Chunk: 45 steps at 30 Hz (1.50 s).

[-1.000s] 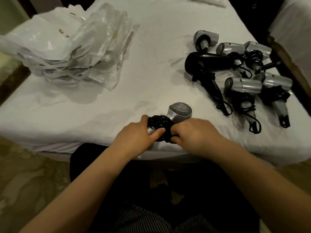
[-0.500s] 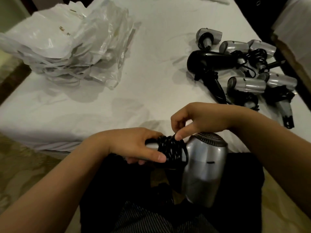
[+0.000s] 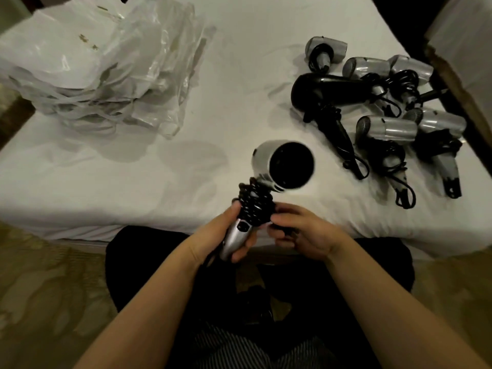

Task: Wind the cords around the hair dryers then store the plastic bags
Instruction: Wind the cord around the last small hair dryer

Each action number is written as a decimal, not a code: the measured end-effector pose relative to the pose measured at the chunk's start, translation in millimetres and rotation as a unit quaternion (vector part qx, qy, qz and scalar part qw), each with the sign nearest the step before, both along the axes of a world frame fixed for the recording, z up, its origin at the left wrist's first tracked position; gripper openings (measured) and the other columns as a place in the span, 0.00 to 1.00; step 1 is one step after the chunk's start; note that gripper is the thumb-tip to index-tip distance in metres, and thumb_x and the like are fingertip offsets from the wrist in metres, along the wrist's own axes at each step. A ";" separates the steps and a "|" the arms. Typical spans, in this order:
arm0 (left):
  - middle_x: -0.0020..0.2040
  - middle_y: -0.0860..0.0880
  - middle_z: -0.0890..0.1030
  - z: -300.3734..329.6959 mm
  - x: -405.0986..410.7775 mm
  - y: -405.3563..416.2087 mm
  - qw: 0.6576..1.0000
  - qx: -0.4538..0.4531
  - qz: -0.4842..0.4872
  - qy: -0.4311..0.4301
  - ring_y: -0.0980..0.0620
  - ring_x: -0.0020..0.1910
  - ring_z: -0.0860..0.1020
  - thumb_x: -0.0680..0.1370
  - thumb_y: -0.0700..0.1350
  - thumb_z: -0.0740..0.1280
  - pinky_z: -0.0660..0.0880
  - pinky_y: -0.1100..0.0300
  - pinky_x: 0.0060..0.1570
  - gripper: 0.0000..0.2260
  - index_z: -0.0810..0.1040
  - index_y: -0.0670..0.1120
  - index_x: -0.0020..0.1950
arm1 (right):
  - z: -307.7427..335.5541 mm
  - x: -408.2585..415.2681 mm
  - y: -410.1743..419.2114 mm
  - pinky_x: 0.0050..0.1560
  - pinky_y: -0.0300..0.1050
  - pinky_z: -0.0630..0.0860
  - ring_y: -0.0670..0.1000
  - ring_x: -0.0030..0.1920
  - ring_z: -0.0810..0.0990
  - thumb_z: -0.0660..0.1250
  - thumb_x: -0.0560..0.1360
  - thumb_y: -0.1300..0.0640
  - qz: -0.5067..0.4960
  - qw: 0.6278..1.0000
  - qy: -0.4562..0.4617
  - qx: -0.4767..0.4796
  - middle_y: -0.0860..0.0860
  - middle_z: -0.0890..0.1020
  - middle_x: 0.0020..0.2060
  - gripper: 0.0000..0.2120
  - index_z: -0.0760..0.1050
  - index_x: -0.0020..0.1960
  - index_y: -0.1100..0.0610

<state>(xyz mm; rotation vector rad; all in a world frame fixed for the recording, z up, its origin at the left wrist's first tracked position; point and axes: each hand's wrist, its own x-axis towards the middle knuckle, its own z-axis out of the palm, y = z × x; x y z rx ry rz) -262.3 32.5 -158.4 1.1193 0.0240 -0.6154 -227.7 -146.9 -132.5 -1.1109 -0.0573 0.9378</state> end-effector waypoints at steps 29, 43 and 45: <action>0.49 0.43 0.76 -23.1 19.6 -20.4 0.955 0.165 0.227 0.095 0.46 0.30 0.77 0.81 0.52 0.58 0.74 0.61 0.24 0.17 0.60 0.53 0.68 | -41.1 14.9 38.4 0.19 0.33 0.53 0.43 0.19 0.60 0.54 0.78 0.68 -0.180 0.951 0.054 -0.247 0.53 0.69 0.29 0.11 0.72 0.41 0.59; 0.51 0.46 0.79 -28.2 28.4 14.8 0.870 0.391 0.295 -0.060 0.53 0.47 0.77 0.79 0.44 0.64 0.72 0.59 0.50 0.03 0.77 0.47 0.50 | -43.0 20.4 54.9 0.21 0.33 0.57 0.46 0.22 0.63 0.53 0.79 0.65 -0.145 0.955 0.105 -0.236 0.52 0.72 0.30 0.12 0.70 0.41 0.57; 0.47 0.47 0.79 -24.2 28.8 10.7 0.895 0.307 0.322 -0.020 0.53 0.45 0.78 0.80 0.41 0.63 0.75 0.57 0.49 0.03 0.76 0.47 0.50 | -43.4 19.8 55.4 0.21 0.32 0.58 0.47 0.23 0.64 0.52 0.79 0.65 -0.136 0.956 0.104 -0.237 0.52 0.72 0.30 0.13 0.71 0.41 0.55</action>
